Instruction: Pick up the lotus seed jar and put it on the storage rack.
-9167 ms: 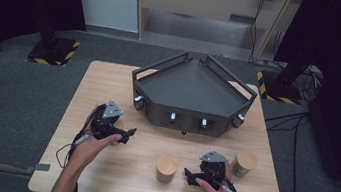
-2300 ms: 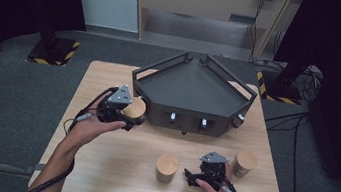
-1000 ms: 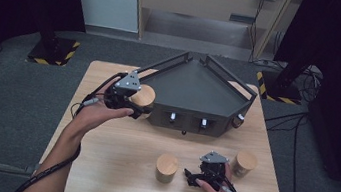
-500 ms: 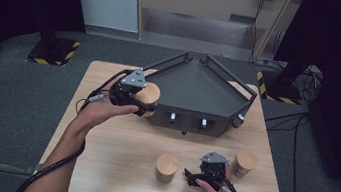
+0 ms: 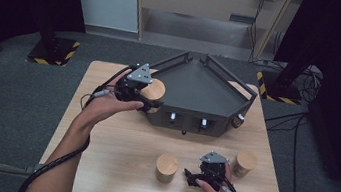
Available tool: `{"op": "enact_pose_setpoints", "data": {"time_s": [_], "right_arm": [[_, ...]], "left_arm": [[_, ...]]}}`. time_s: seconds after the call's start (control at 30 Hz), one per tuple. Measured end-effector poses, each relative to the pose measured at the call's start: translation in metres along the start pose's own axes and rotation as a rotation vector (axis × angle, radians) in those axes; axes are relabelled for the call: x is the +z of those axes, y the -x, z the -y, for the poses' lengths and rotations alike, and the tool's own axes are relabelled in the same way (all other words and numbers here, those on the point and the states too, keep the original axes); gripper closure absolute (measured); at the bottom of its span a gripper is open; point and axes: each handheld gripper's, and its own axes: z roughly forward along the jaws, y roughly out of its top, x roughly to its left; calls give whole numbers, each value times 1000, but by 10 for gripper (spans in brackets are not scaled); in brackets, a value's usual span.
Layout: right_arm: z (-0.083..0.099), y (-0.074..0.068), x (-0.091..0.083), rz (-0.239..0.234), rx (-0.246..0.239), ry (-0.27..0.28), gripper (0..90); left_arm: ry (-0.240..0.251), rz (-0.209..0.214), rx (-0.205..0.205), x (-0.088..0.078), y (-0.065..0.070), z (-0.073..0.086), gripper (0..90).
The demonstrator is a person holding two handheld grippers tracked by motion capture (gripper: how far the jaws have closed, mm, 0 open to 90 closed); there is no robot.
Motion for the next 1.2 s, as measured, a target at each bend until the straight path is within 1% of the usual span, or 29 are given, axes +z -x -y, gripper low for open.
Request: {"op": "enact_pose_setpoints", "data": {"time_s": [0.33, 0.43, 0.5, 0.77, 1.0, 1.1, 1.2], "right_arm": [[0, 0, 0, 0, -1, 0, 9], [0, 0, 0, 0, -1, 0, 9], [0, 0, 0, 0, -2, 1, 9], [0, 0, 0, 1, -2, 1, 9], [0, 0, 0, 1, -2, 0, 9], [0, 0, 0, 1, -1, -1, 9], [0, 0, 0, 1, -2, -1, 9]], "left_arm": [[8, 7, -1, 9, -3, -5, 243], [4, 6, 2, 12, -4, -7, 243], [7, 4, -4, 13, -5, -6, 243], [27, -7, -11, 15, -8, -7, 243], [24, -16, -7, 16, -12, -14, 243], [29, -21, -10, 16, -14, -15, 243], [25, -24, -9, 16, -16, -16, 243]]}}
